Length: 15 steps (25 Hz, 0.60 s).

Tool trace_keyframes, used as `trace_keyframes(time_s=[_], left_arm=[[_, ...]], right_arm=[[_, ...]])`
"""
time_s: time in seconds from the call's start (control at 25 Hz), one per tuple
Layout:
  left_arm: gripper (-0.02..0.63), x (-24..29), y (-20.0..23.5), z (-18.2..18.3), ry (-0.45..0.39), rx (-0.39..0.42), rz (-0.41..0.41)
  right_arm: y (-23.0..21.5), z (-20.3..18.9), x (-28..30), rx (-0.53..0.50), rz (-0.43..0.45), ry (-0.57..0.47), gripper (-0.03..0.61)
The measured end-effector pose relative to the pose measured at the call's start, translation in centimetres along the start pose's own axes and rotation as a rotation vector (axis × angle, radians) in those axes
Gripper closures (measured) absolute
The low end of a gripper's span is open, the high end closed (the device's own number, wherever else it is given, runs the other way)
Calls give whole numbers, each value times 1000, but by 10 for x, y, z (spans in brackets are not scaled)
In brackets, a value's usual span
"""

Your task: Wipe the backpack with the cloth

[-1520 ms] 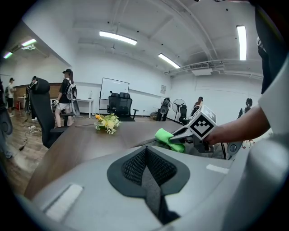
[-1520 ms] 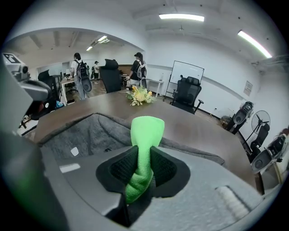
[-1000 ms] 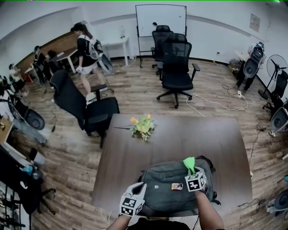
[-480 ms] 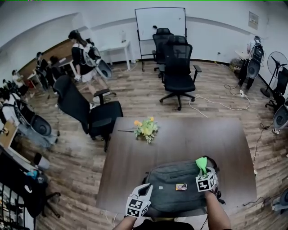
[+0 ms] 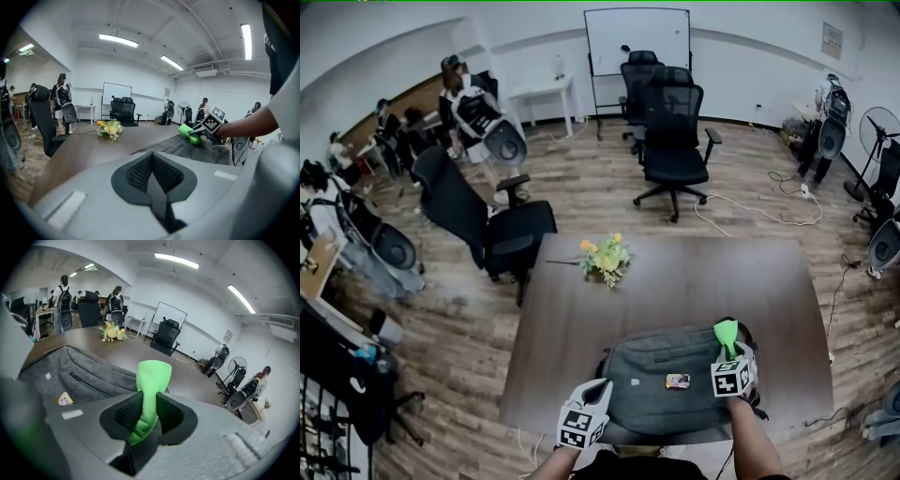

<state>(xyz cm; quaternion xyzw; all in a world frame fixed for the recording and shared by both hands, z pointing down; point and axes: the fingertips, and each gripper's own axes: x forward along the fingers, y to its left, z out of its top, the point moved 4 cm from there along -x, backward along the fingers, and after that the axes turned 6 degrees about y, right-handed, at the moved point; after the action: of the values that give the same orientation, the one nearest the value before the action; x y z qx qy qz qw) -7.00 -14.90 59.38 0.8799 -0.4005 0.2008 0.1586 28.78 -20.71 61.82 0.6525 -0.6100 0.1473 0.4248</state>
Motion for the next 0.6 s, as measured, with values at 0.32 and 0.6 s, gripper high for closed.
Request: trace_keyframes(time_s=[0.32,0.6], left_arm=[[594,-12,-2,-6,14,-4,18],[594,-20,-8,-18,27,-9,25]], right_arm=[[60,8,-27,-13,120,-79,489],[119,4,-42,-5,285,-106,489]])
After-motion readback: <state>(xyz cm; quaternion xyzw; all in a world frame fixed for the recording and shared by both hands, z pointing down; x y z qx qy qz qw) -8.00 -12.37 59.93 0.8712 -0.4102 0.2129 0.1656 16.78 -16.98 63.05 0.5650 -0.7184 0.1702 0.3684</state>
